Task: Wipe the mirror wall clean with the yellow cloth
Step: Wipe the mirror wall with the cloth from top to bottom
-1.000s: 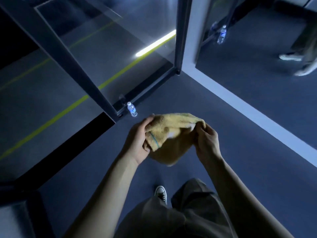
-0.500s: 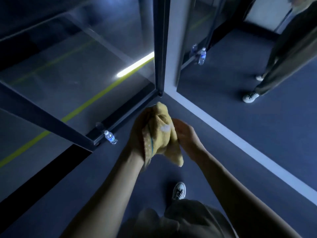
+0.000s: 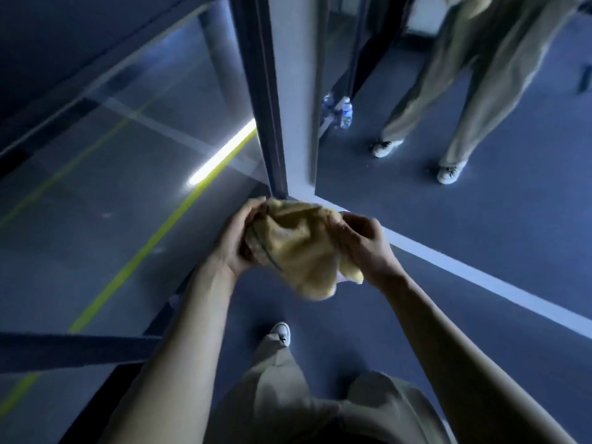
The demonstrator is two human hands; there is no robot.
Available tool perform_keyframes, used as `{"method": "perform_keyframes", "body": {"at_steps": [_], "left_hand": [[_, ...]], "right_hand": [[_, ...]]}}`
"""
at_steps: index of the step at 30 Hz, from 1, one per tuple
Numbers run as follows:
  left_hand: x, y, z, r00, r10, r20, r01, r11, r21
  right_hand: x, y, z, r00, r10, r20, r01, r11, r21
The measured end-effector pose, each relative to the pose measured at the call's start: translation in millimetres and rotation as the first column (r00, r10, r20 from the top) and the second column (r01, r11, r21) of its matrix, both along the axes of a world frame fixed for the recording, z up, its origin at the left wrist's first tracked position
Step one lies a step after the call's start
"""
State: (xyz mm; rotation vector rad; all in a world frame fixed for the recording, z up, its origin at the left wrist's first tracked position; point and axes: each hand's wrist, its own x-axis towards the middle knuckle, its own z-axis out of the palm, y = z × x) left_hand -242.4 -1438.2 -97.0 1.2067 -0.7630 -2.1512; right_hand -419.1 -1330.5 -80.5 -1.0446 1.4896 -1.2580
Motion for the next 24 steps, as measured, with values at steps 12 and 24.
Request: {"method": "perform_keyframes", "body": {"at_steps": [12, 24], "left_hand": [[-11.2, -78.9, 24.2, 0.718, -0.647, 0.257, 0.691, 0.619, -0.374], [-68.6, -66.3, 12.6, 0.776, -0.542, 0.324, 0.626, 0.728, -0.282]], "right_hand": [[39.9, -76.3, 7.4, 0.961, -0.277, -0.016, 0.275, 0.958, -0.085], [10.3, -56.7, -14.7, 0.756, -0.644, -0.119, 0.644, 0.764, -0.040]]}}
